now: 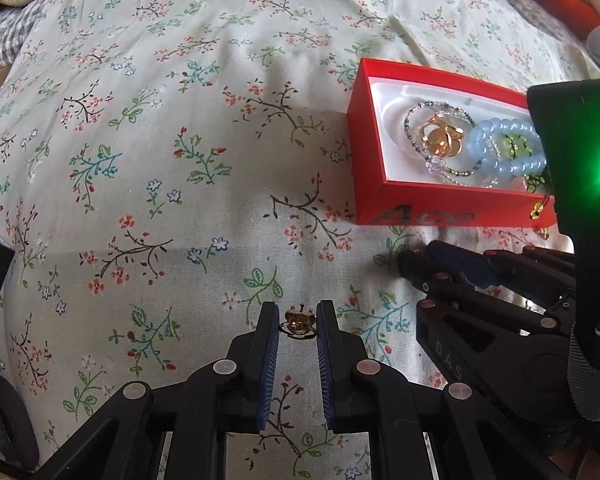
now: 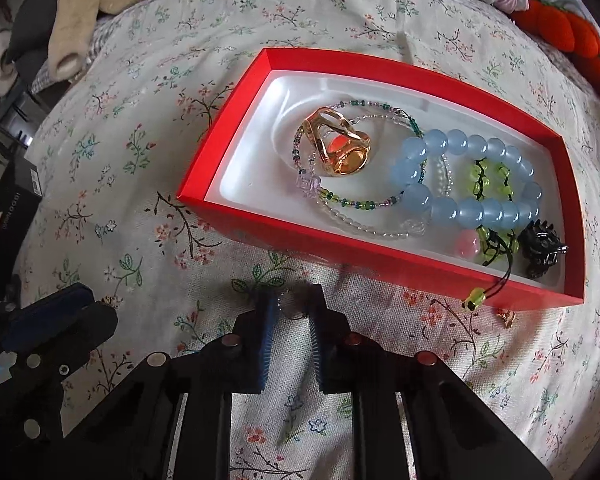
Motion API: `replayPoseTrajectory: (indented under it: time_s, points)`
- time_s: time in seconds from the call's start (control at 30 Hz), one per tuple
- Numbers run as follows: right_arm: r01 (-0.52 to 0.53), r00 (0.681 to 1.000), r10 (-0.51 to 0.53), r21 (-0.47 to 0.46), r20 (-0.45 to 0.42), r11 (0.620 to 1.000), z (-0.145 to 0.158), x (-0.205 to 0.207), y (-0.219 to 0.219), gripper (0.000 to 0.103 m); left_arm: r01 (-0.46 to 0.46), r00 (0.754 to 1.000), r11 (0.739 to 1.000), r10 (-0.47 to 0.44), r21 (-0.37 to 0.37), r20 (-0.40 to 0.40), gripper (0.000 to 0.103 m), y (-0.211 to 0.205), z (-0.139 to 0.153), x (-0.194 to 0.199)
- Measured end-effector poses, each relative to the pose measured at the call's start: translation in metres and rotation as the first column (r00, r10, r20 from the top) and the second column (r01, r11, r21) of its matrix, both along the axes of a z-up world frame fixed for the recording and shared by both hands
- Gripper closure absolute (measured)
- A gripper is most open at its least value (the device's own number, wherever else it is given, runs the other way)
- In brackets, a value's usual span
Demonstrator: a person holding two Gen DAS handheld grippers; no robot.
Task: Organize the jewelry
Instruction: 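Grasp the small silver ring with the right gripper while the left holds the earring, then drop the earring into the box with the left gripper while the right carries the ring over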
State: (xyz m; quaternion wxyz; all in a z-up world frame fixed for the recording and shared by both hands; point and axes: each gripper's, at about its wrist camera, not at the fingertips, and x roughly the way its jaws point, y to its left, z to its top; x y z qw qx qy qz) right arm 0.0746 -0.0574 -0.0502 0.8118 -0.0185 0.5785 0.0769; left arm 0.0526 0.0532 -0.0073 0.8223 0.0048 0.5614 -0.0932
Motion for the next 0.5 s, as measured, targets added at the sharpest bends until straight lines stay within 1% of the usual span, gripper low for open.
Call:
replayPoseTrajectory:
  time_s: [0.23, 0.37, 0.5]
  points:
    - [0.018, 1.000, -0.017, 0.050, -0.014, 0.999, 0.007, -0.005, -0.010, 0.086, -0.003, 1.000, 1.000, 0.003, 0.000, 0.005, 0.089, -0.004, 0.001, 0.002]
    - [0.038, 0.999, -0.037, 0.089, -0.013, 0.995, 0.023, -0.015, -0.027, 0.086, -0.001, 1.000, 1.000, 0.001, -0.020, 0.026, 0.089, -0.009, 0.006, 0.003]
    - [0.067, 0.998, -0.069, 0.121, 0.010, 0.990, 0.043, -0.020, -0.050, 0.086, 0.000, 0.998, 0.998, 0.003, -0.060, 0.057, 0.089, -0.016, 0.013, 0.006]
